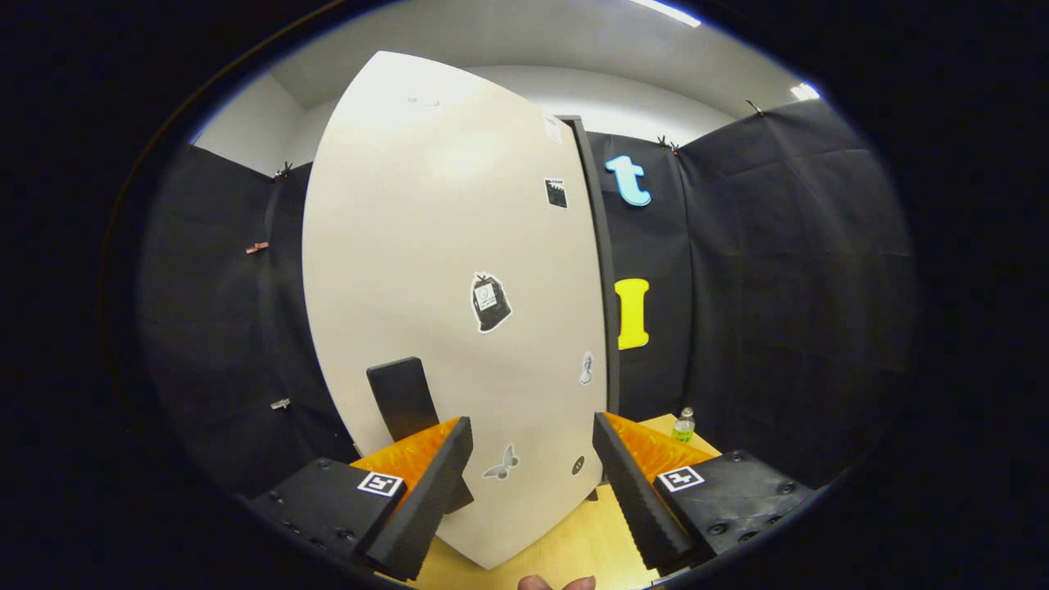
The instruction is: Open the shoe cabinet door, grab the shoes and put them into the shoe cabinet, then close the shoe cabinet door.
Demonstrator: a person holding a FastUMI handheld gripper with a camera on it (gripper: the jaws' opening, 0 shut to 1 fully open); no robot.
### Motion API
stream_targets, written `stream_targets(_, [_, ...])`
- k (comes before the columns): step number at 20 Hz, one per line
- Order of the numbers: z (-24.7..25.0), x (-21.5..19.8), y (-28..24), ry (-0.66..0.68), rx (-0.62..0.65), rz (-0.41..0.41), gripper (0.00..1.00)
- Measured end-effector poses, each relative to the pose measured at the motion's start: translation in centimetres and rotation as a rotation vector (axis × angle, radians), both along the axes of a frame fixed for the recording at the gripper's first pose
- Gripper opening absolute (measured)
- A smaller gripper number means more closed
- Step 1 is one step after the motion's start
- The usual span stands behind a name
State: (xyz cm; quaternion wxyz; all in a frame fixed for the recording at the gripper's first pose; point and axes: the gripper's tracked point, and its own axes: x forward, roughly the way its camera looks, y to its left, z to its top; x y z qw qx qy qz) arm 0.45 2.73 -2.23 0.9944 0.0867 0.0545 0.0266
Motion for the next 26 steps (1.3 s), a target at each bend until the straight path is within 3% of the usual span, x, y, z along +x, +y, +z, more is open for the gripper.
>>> stream_targets(26, [-1.1,0.8,-0.4,-0.007,-0.028,-0.002,0.97])
